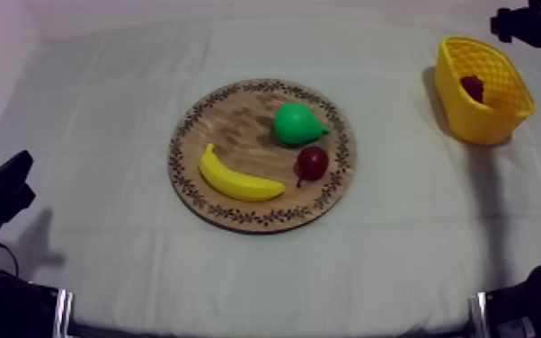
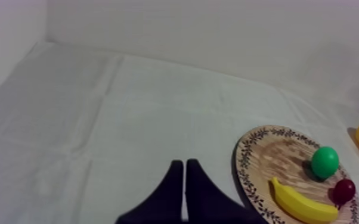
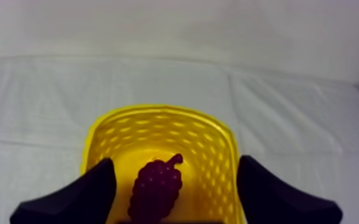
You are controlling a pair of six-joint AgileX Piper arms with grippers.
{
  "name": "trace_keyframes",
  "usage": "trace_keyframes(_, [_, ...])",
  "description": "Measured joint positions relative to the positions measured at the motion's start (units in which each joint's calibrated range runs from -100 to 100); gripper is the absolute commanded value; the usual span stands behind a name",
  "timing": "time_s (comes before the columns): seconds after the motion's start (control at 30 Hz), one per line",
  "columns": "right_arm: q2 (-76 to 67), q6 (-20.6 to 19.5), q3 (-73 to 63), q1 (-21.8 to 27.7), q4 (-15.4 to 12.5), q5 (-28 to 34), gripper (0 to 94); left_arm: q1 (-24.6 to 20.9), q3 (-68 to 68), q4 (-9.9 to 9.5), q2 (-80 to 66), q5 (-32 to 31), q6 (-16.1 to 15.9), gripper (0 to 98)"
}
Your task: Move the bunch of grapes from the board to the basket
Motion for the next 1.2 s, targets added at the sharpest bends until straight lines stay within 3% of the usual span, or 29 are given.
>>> trace_keyframes(0.17, [-8.16, 5.71, 6.39, 0.00, -6.86, -2.18, 51.4, 0.00, 0.00, 0.00, 0.00, 0.00, 0.00, 0.1])
trace_keyframes(0.37, [-18.79, 14.94, 16.36, -0.67, -17.42, -6.57, 47.5, 0.00, 0.00, 0.00, 0.00, 0.00, 0.00, 0.1])
trace_keyframes(0.47, [-24.10, 18.59, 21.18, -0.92, -20.61, -7.23, 45.6, 0.00, 0.00, 0.00, 0.00, 0.00, 0.00, 0.1])
trace_keyframes(0.63, [-33.23, 21.24, 28.66, -1.44, -21.43, -7.99, 43.7, 0.00, 0.00, 0.00, 0.00, 0.00, 0.00, 0.1])
trace_keyframes(0.8, [-42.74, 23.69, 35.98, -2.07, -24.04, -7.99, 41.2, 0.00, 0.00, 0.00, 0.00, 0.00, 0.00, 0.1])
trace_keyframes(1.2, [-65.02, 30.38, 52.78, -3.65, -25.57, -5.63, 33.4, 0.00, 0.00, 0.00, 0.00, 0.00, 0.00, 0.1])
